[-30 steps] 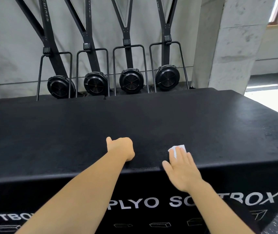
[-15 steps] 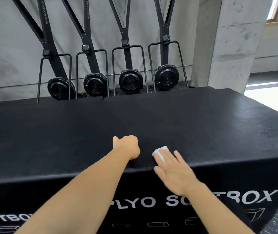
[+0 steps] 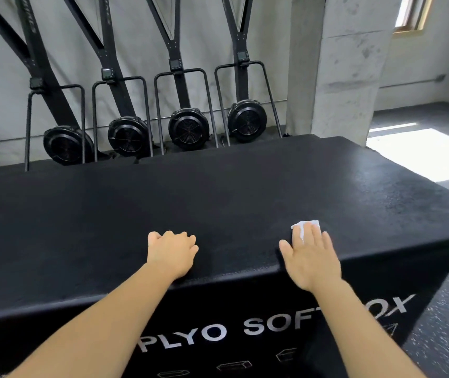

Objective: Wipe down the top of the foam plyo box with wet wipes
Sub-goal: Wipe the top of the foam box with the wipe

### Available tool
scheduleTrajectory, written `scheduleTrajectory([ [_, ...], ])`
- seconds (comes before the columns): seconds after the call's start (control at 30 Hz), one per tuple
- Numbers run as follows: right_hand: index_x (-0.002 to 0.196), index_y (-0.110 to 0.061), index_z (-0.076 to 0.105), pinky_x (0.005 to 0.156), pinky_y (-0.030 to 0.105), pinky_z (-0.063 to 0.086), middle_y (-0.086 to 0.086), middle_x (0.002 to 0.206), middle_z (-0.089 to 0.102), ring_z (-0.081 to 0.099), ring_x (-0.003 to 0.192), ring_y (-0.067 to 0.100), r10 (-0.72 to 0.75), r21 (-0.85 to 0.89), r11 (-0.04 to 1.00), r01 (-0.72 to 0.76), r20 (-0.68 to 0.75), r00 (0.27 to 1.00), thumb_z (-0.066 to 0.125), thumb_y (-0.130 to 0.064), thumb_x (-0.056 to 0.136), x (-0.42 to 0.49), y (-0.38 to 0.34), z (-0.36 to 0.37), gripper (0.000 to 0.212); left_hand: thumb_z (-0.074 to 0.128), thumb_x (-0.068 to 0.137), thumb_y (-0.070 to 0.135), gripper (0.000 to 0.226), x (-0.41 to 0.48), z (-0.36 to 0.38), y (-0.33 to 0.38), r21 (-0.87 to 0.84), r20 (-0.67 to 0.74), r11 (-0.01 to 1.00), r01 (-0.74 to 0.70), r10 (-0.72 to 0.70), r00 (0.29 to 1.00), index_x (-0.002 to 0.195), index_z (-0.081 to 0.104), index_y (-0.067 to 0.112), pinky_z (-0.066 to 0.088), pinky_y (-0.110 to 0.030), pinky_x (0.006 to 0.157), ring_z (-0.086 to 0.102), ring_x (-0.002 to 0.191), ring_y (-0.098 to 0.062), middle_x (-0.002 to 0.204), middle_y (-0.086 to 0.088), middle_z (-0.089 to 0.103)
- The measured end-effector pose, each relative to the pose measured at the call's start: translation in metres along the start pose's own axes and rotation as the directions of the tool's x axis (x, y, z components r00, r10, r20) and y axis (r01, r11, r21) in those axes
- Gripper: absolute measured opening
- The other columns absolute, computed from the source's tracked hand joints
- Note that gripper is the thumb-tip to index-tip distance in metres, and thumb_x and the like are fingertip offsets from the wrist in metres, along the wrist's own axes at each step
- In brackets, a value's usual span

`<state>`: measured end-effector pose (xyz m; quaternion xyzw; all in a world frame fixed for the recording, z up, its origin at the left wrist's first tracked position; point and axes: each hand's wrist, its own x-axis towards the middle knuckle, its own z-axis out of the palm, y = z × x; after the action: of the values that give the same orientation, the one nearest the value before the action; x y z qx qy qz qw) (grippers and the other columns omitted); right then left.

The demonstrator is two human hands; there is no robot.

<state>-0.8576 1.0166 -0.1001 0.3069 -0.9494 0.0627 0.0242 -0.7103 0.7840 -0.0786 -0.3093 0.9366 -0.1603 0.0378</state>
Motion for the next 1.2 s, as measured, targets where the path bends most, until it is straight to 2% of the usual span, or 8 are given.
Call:
scheduleTrajectory([
  [0.23,0.151,-0.004,0.020,0.120,0.041,0.010,0.011,0.156,0.021,0.017,0.142,0.028,-0.146,0.177,0.973,0.147,-0.023,0.989,0.021,-0.051,0.102,-0.031,-0.081,0.010,0.068,0.030,0.100,0.028,0.034,0.004,-0.010,0.008,0.005,0.099,0.999,0.044,-0.044,0.994,0.118,0.057,0.032,0.022,-0.036,0.099,0.053,0.112,-0.013,0.127,0.012,0.059],
  [0.4,0.158,-0.008,0.003,0.121,0.037,-0.014,0.011,0.165,-0.004,-0.011,0.151,0.022,-0.383,0.206,0.907,0.367,0.042,0.923,0.018,-0.047,0.105,-0.039,-0.098,0.019,0.068,0.031,0.099,0.025,0.027,0.000,-0.018,0.015,0.047,0.124,0.997,0.059,-0.065,0.990,0.107,0.057,0.028,0.022,-0.037,0.103,0.059,0.099,-0.011,0.106,0.014,0.061],
  [0.53,0.150,-0.014,0.031,0.121,0.043,0.002,0.007,0.158,0.021,0.011,0.144,0.025,-0.481,0.040,0.875,0.482,-0.029,0.876,0.008,-0.037,0.100,-0.029,-0.051,0.009,0.059,0.028,0.101,0.026,0.037,-0.001,-0.020,0.016,0.087,0.183,0.996,0.035,-0.051,0.982,0.129,0.053,0.028,0.020,-0.040,0.107,0.056,0.110,-0.010,0.125,0.014,0.056],
  [0.67,0.142,-0.017,0.035,0.119,0.043,0.006,0.003,0.157,0.017,0.008,0.146,0.024,-0.391,-0.080,0.918,0.389,-0.009,0.920,-0.010,-0.036,0.088,-0.016,0.018,0.001,0.073,0.028,0.101,0.028,0.039,0.002,-0.020,0.014,-0.006,0.209,0.996,0.085,-0.082,0.974,0.130,0.053,0.029,0.017,-0.037,0.107,0.055,0.114,-0.010,0.128,0.014,0.058],
  [0.77,0.146,-0.018,0.028,0.121,0.042,0.003,0.000,0.159,0.014,0.005,0.148,0.020,-0.257,-0.061,0.964,0.259,0.034,0.966,0.010,-0.032,0.102,-0.002,0.050,-0.003,0.049,0.027,0.102,0.030,0.038,0.004,-0.021,0.014,-0.022,0.205,0.997,0.074,-0.068,0.976,0.127,0.055,0.029,0.015,-0.037,0.107,0.057,0.108,-0.011,0.118,0.014,0.062],
  [1.0,0.153,-0.005,0.017,0.120,0.041,0.010,0.014,0.158,0.016,0.012,0.145,0.030,0.004,0.033,0.999,-0.008,0.117,0.993,0.014,-0.049,0.104,0.011,0.011,-0.007,0.065,0.030,0.101,0.030,0.036,0.007,-0.024,0.012,0.014,0.195,1.000,0.003,-0.005,0.981,0.119,0.060,0.027,0.014,-0.039,0.108,0.058,0.098,-0.009,0.101,0.015,0.065],
  [1.07,0.154,-0.003,0.012,0.122,0.042,0.005,0.017,0.160,0.011,0.004,0.148,0.032,-0.014,0.055,0.998,0.007,0.127,0.992,0.014,-0.051,0.103,0.005,-0.017,-0.003,0.070,0.031,0.100,0.030,0.033,0.009,-0.025,0.010,0.025,0.183,0.999,-0.021,0.016,0.983,0.105,0.063,0.025,0.015,-0.039,0.108,0.057,0.092,-0.009,0.093,0.014,0.064],
  [1.2,0.151,-0.004,0.018,0.118,0.039,0.011,0.012,0.149,0.024,0.020,0.135,0.029,-0.154,0.116,0.983,0.142,0.102,0.983,0.019,-0.053,0.101,-0.007,-0.073,0.002,0.070,0.035,0.097,0.031,0.031,0.012,-0.029,0.008,-0.030,0.151,0.999,-0.016,0.020,0.988,0.076,0.055,0.024,0.011,-0.042,0.111,0.061,0.089,-0.010,0.087,0.011,0.068],
])
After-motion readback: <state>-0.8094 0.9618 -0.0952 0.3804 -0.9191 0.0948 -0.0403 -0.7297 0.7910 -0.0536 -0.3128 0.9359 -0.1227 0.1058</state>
